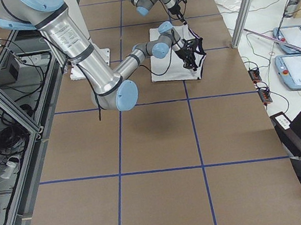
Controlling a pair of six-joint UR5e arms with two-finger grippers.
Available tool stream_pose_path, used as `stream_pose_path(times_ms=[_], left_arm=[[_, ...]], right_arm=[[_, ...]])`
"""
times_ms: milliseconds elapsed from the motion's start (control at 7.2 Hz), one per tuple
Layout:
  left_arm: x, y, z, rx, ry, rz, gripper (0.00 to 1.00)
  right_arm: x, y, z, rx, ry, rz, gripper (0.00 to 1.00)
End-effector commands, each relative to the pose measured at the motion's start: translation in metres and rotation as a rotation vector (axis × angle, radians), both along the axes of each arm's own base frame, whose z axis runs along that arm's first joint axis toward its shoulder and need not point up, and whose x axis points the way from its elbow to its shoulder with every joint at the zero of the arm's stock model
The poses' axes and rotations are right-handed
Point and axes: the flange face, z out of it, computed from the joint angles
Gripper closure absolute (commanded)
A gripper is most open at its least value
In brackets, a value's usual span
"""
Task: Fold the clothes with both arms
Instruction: 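Lay the hem down near the collar and open both grippers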
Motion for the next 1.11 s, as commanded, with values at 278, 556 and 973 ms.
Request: stream_pose_path(times_ms=[278, 556, 973], left_arm=[[-0.071, 0.013, -0.011, 0.173, -0.013, 0.231, 0.00], [-0.086, 0.085, 0.040, 0.185, 0.100, 0.241, 0.00], [-0.024, 0.173, 0.075, 0.113, 0.182, 0.268, 0.04]], right_arm=[[0.024, -0.014, -0.019, -0.011, -0.050, -0.131, 0.00], [0.026, -0.011, -0.019, -0.006, -0.053, -0.132, 0.00], [0.028, -0.010, -0.021, -0.003, -0.056, -0.133, 0.00]])
